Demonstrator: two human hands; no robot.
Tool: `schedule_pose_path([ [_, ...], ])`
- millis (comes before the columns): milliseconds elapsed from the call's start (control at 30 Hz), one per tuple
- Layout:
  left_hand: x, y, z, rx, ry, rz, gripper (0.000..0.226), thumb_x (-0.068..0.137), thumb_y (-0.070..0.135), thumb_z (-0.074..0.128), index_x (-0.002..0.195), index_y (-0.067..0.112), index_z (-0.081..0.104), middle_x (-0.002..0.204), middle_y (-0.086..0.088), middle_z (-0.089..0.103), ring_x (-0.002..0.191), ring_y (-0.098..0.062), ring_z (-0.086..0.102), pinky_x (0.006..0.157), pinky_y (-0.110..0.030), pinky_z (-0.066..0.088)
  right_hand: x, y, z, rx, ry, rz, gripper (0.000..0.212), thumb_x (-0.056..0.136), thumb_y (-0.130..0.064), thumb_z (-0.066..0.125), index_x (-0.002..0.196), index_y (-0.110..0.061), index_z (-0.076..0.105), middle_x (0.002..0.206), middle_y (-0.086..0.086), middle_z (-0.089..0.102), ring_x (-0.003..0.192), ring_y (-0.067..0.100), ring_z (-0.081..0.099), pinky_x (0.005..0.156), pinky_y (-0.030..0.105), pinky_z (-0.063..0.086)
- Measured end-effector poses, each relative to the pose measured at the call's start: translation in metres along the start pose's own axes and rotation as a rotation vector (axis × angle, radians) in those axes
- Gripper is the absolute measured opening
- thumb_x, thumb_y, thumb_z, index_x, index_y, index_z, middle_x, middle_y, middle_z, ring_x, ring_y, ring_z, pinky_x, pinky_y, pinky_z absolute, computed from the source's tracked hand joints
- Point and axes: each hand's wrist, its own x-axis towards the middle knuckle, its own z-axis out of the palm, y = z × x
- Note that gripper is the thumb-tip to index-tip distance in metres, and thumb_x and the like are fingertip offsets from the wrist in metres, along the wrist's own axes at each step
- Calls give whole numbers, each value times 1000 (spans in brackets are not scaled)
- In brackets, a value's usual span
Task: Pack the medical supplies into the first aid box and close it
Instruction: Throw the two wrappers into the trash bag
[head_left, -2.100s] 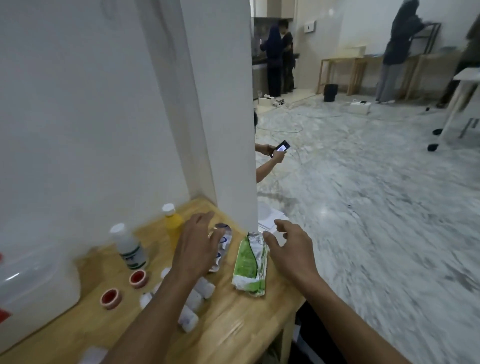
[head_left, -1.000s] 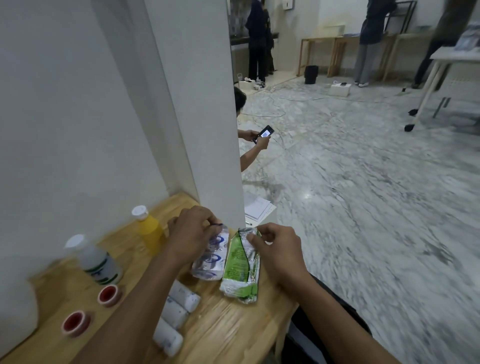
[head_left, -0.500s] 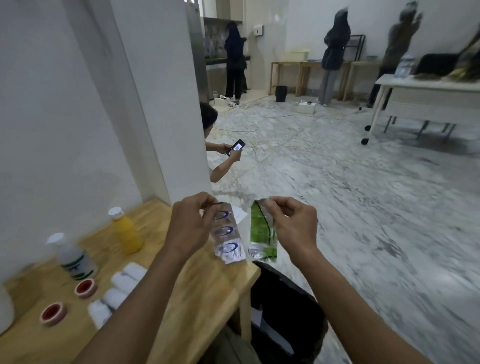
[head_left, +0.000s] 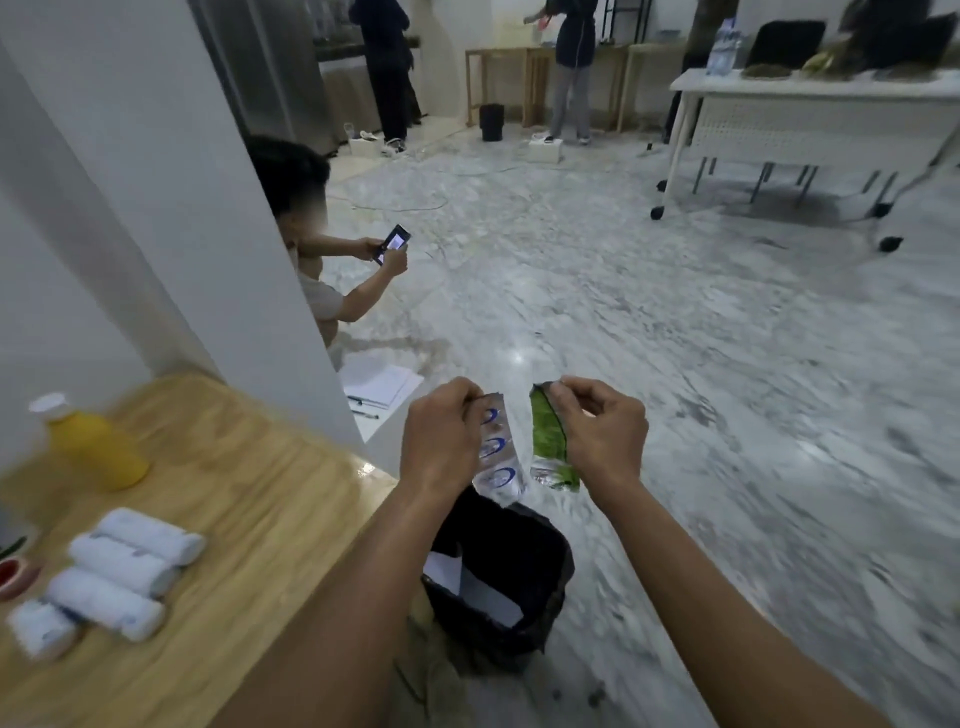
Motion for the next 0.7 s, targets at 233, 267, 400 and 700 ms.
schedule_pose_path([
  [233, -27, -53, 55, 46, -84, -174, 13, 92, 14, 61, 80, 12, 66, 74, 1, 66, 70, -15, 60, 64, -31, 48, -9, 77, 13, -102, -24, 127, 10, 84, -27, 76, 89, -18, 79, 81, -18, 71, 82, -8, 65, 77, 18, 50],
  [267, -30, -61, 60, 53, -94, -194, 13, 91, 14, 61, 79, 12, 66, 74, 1, 66, 69, -16, 60, 65, -32, 48, -11, 87, 17, -109, -28, 150, 11, 85, -26, 76, 90, -17, 79, 81, -16, 71, 82, -9, 64, 77, 17, 49],
  [400, -40, -90, 77, 80, -140, -277, 12, 90, 14, 63, 80, 11, 69, 76, -1, 68, 72, -17, 62, 65, -30, 47, -18, 123, 33, -152, -59, 236, 12, 87, -24, 74, 92, -14, 78, 82, -11, 72, 81, -7, 63, 77, 18, 49],
  [700, -42, -121, 89, 85, -188, -320, 8, 90, 15, 64, 87, 12, 72, 83, 1, 69, 74, -13, 59, 68, -26, 44, -29, 158, 54, -218, -88, 343, 13, 87, -24, 74, 95, -14, 78, 82, -11, 70, 74, -14, 58, 64, -3, 41],
])
